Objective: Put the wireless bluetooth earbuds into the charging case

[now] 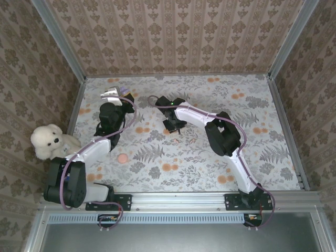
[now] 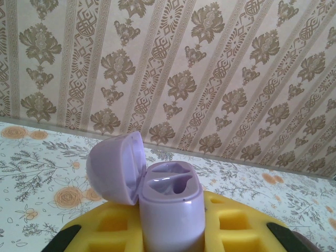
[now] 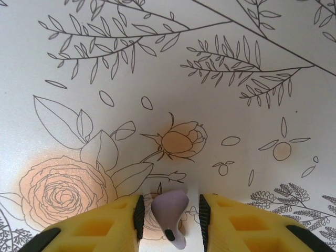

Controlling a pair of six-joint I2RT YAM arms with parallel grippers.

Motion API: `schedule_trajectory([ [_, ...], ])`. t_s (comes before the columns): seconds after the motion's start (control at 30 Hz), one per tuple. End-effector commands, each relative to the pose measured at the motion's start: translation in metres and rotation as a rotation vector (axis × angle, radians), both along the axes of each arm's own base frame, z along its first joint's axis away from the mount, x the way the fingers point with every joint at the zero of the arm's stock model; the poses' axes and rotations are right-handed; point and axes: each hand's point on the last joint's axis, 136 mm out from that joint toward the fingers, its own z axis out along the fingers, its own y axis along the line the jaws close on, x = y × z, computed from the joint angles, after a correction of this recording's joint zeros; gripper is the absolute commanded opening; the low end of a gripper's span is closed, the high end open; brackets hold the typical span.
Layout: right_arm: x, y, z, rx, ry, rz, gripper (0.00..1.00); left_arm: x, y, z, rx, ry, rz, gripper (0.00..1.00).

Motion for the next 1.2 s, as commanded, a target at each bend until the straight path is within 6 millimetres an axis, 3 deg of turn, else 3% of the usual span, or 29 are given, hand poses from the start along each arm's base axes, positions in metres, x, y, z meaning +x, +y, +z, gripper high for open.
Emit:
schedule_trajectory([
  [0.0, -0.005, -0.006, -0.006, -0.050, 0.034, 0.011, 0.35, 0.003, -0.003, 0.024, 0.000, -0.061, 0.001, 0.00],
  [0.3, -0.004, -0.004, -0.009, -0.051, 0.039, 0.007, 0.31, 0.003, -0.003, 0.024, 0.000, -0.061, 0.000, 0.00],
  [0.73, -0.002, -0.001, -0.003, -0.032, 0.028, 0.004, 0.17, 0.003, -0.004, 0.022, 0.004, -0.056, -0.003, 0.00],
  [1.17, 0.007, -0.001, 0.035, 0.091, -0.095, -0.092, 0.12, 0.001, -0.008, 0.017, 0.025, -0.060, -0.030, 0.00],
])
